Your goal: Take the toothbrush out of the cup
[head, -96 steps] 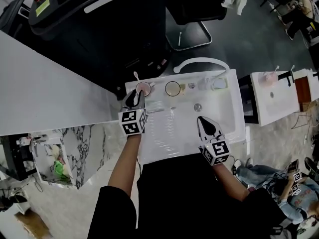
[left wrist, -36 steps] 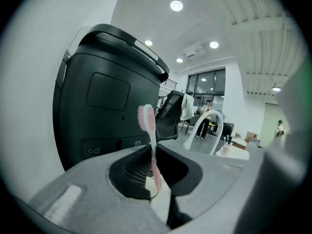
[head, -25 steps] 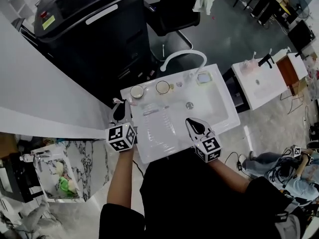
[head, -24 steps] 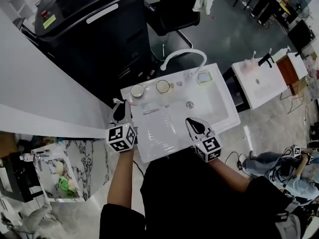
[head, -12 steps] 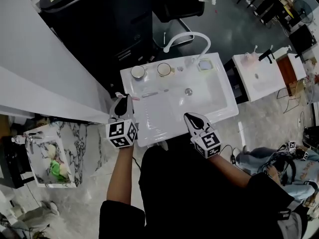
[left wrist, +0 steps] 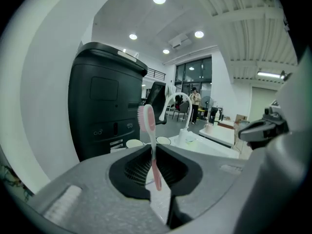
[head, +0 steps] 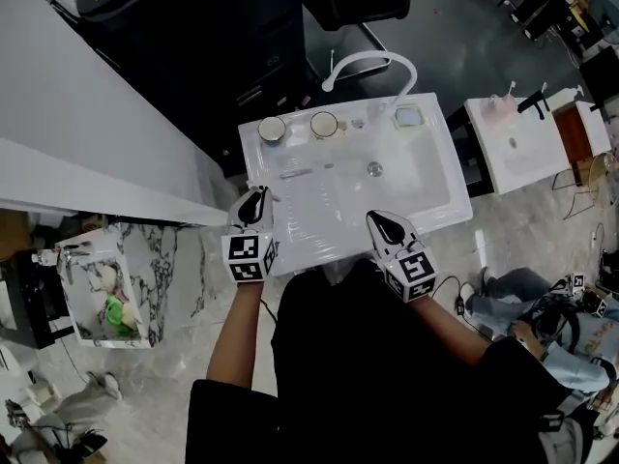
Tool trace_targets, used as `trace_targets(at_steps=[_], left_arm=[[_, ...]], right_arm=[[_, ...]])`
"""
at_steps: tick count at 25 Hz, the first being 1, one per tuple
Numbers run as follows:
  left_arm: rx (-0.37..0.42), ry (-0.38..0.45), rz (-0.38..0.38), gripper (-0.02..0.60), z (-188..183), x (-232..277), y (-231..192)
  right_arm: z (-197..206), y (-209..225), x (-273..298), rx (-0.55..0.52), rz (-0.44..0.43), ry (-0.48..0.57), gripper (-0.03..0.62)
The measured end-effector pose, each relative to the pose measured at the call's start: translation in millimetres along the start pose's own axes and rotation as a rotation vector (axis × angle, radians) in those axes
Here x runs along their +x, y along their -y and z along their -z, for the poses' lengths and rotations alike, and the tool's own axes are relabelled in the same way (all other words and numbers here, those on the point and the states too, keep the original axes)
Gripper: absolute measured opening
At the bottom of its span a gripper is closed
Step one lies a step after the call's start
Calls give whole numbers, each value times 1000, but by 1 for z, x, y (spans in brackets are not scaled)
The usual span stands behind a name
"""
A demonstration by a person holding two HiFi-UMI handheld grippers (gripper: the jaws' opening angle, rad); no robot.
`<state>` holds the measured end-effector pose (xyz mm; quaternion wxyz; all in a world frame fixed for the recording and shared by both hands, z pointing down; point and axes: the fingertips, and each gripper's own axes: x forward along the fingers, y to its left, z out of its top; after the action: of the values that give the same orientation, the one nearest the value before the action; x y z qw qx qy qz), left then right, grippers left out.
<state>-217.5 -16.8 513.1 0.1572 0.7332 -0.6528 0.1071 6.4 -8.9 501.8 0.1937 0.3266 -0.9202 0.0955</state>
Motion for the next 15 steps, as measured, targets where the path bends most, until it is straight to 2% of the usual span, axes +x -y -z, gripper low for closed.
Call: trace_targets(at_steps=[6,15], left_arm=[[76,-113,-16,41,23,18,33],[221,-265,-93,41,52,34,85]], right_arm=[[9,43,-19,58,-3,9,-2],[25,105,-64,42,-44,12,-2]])
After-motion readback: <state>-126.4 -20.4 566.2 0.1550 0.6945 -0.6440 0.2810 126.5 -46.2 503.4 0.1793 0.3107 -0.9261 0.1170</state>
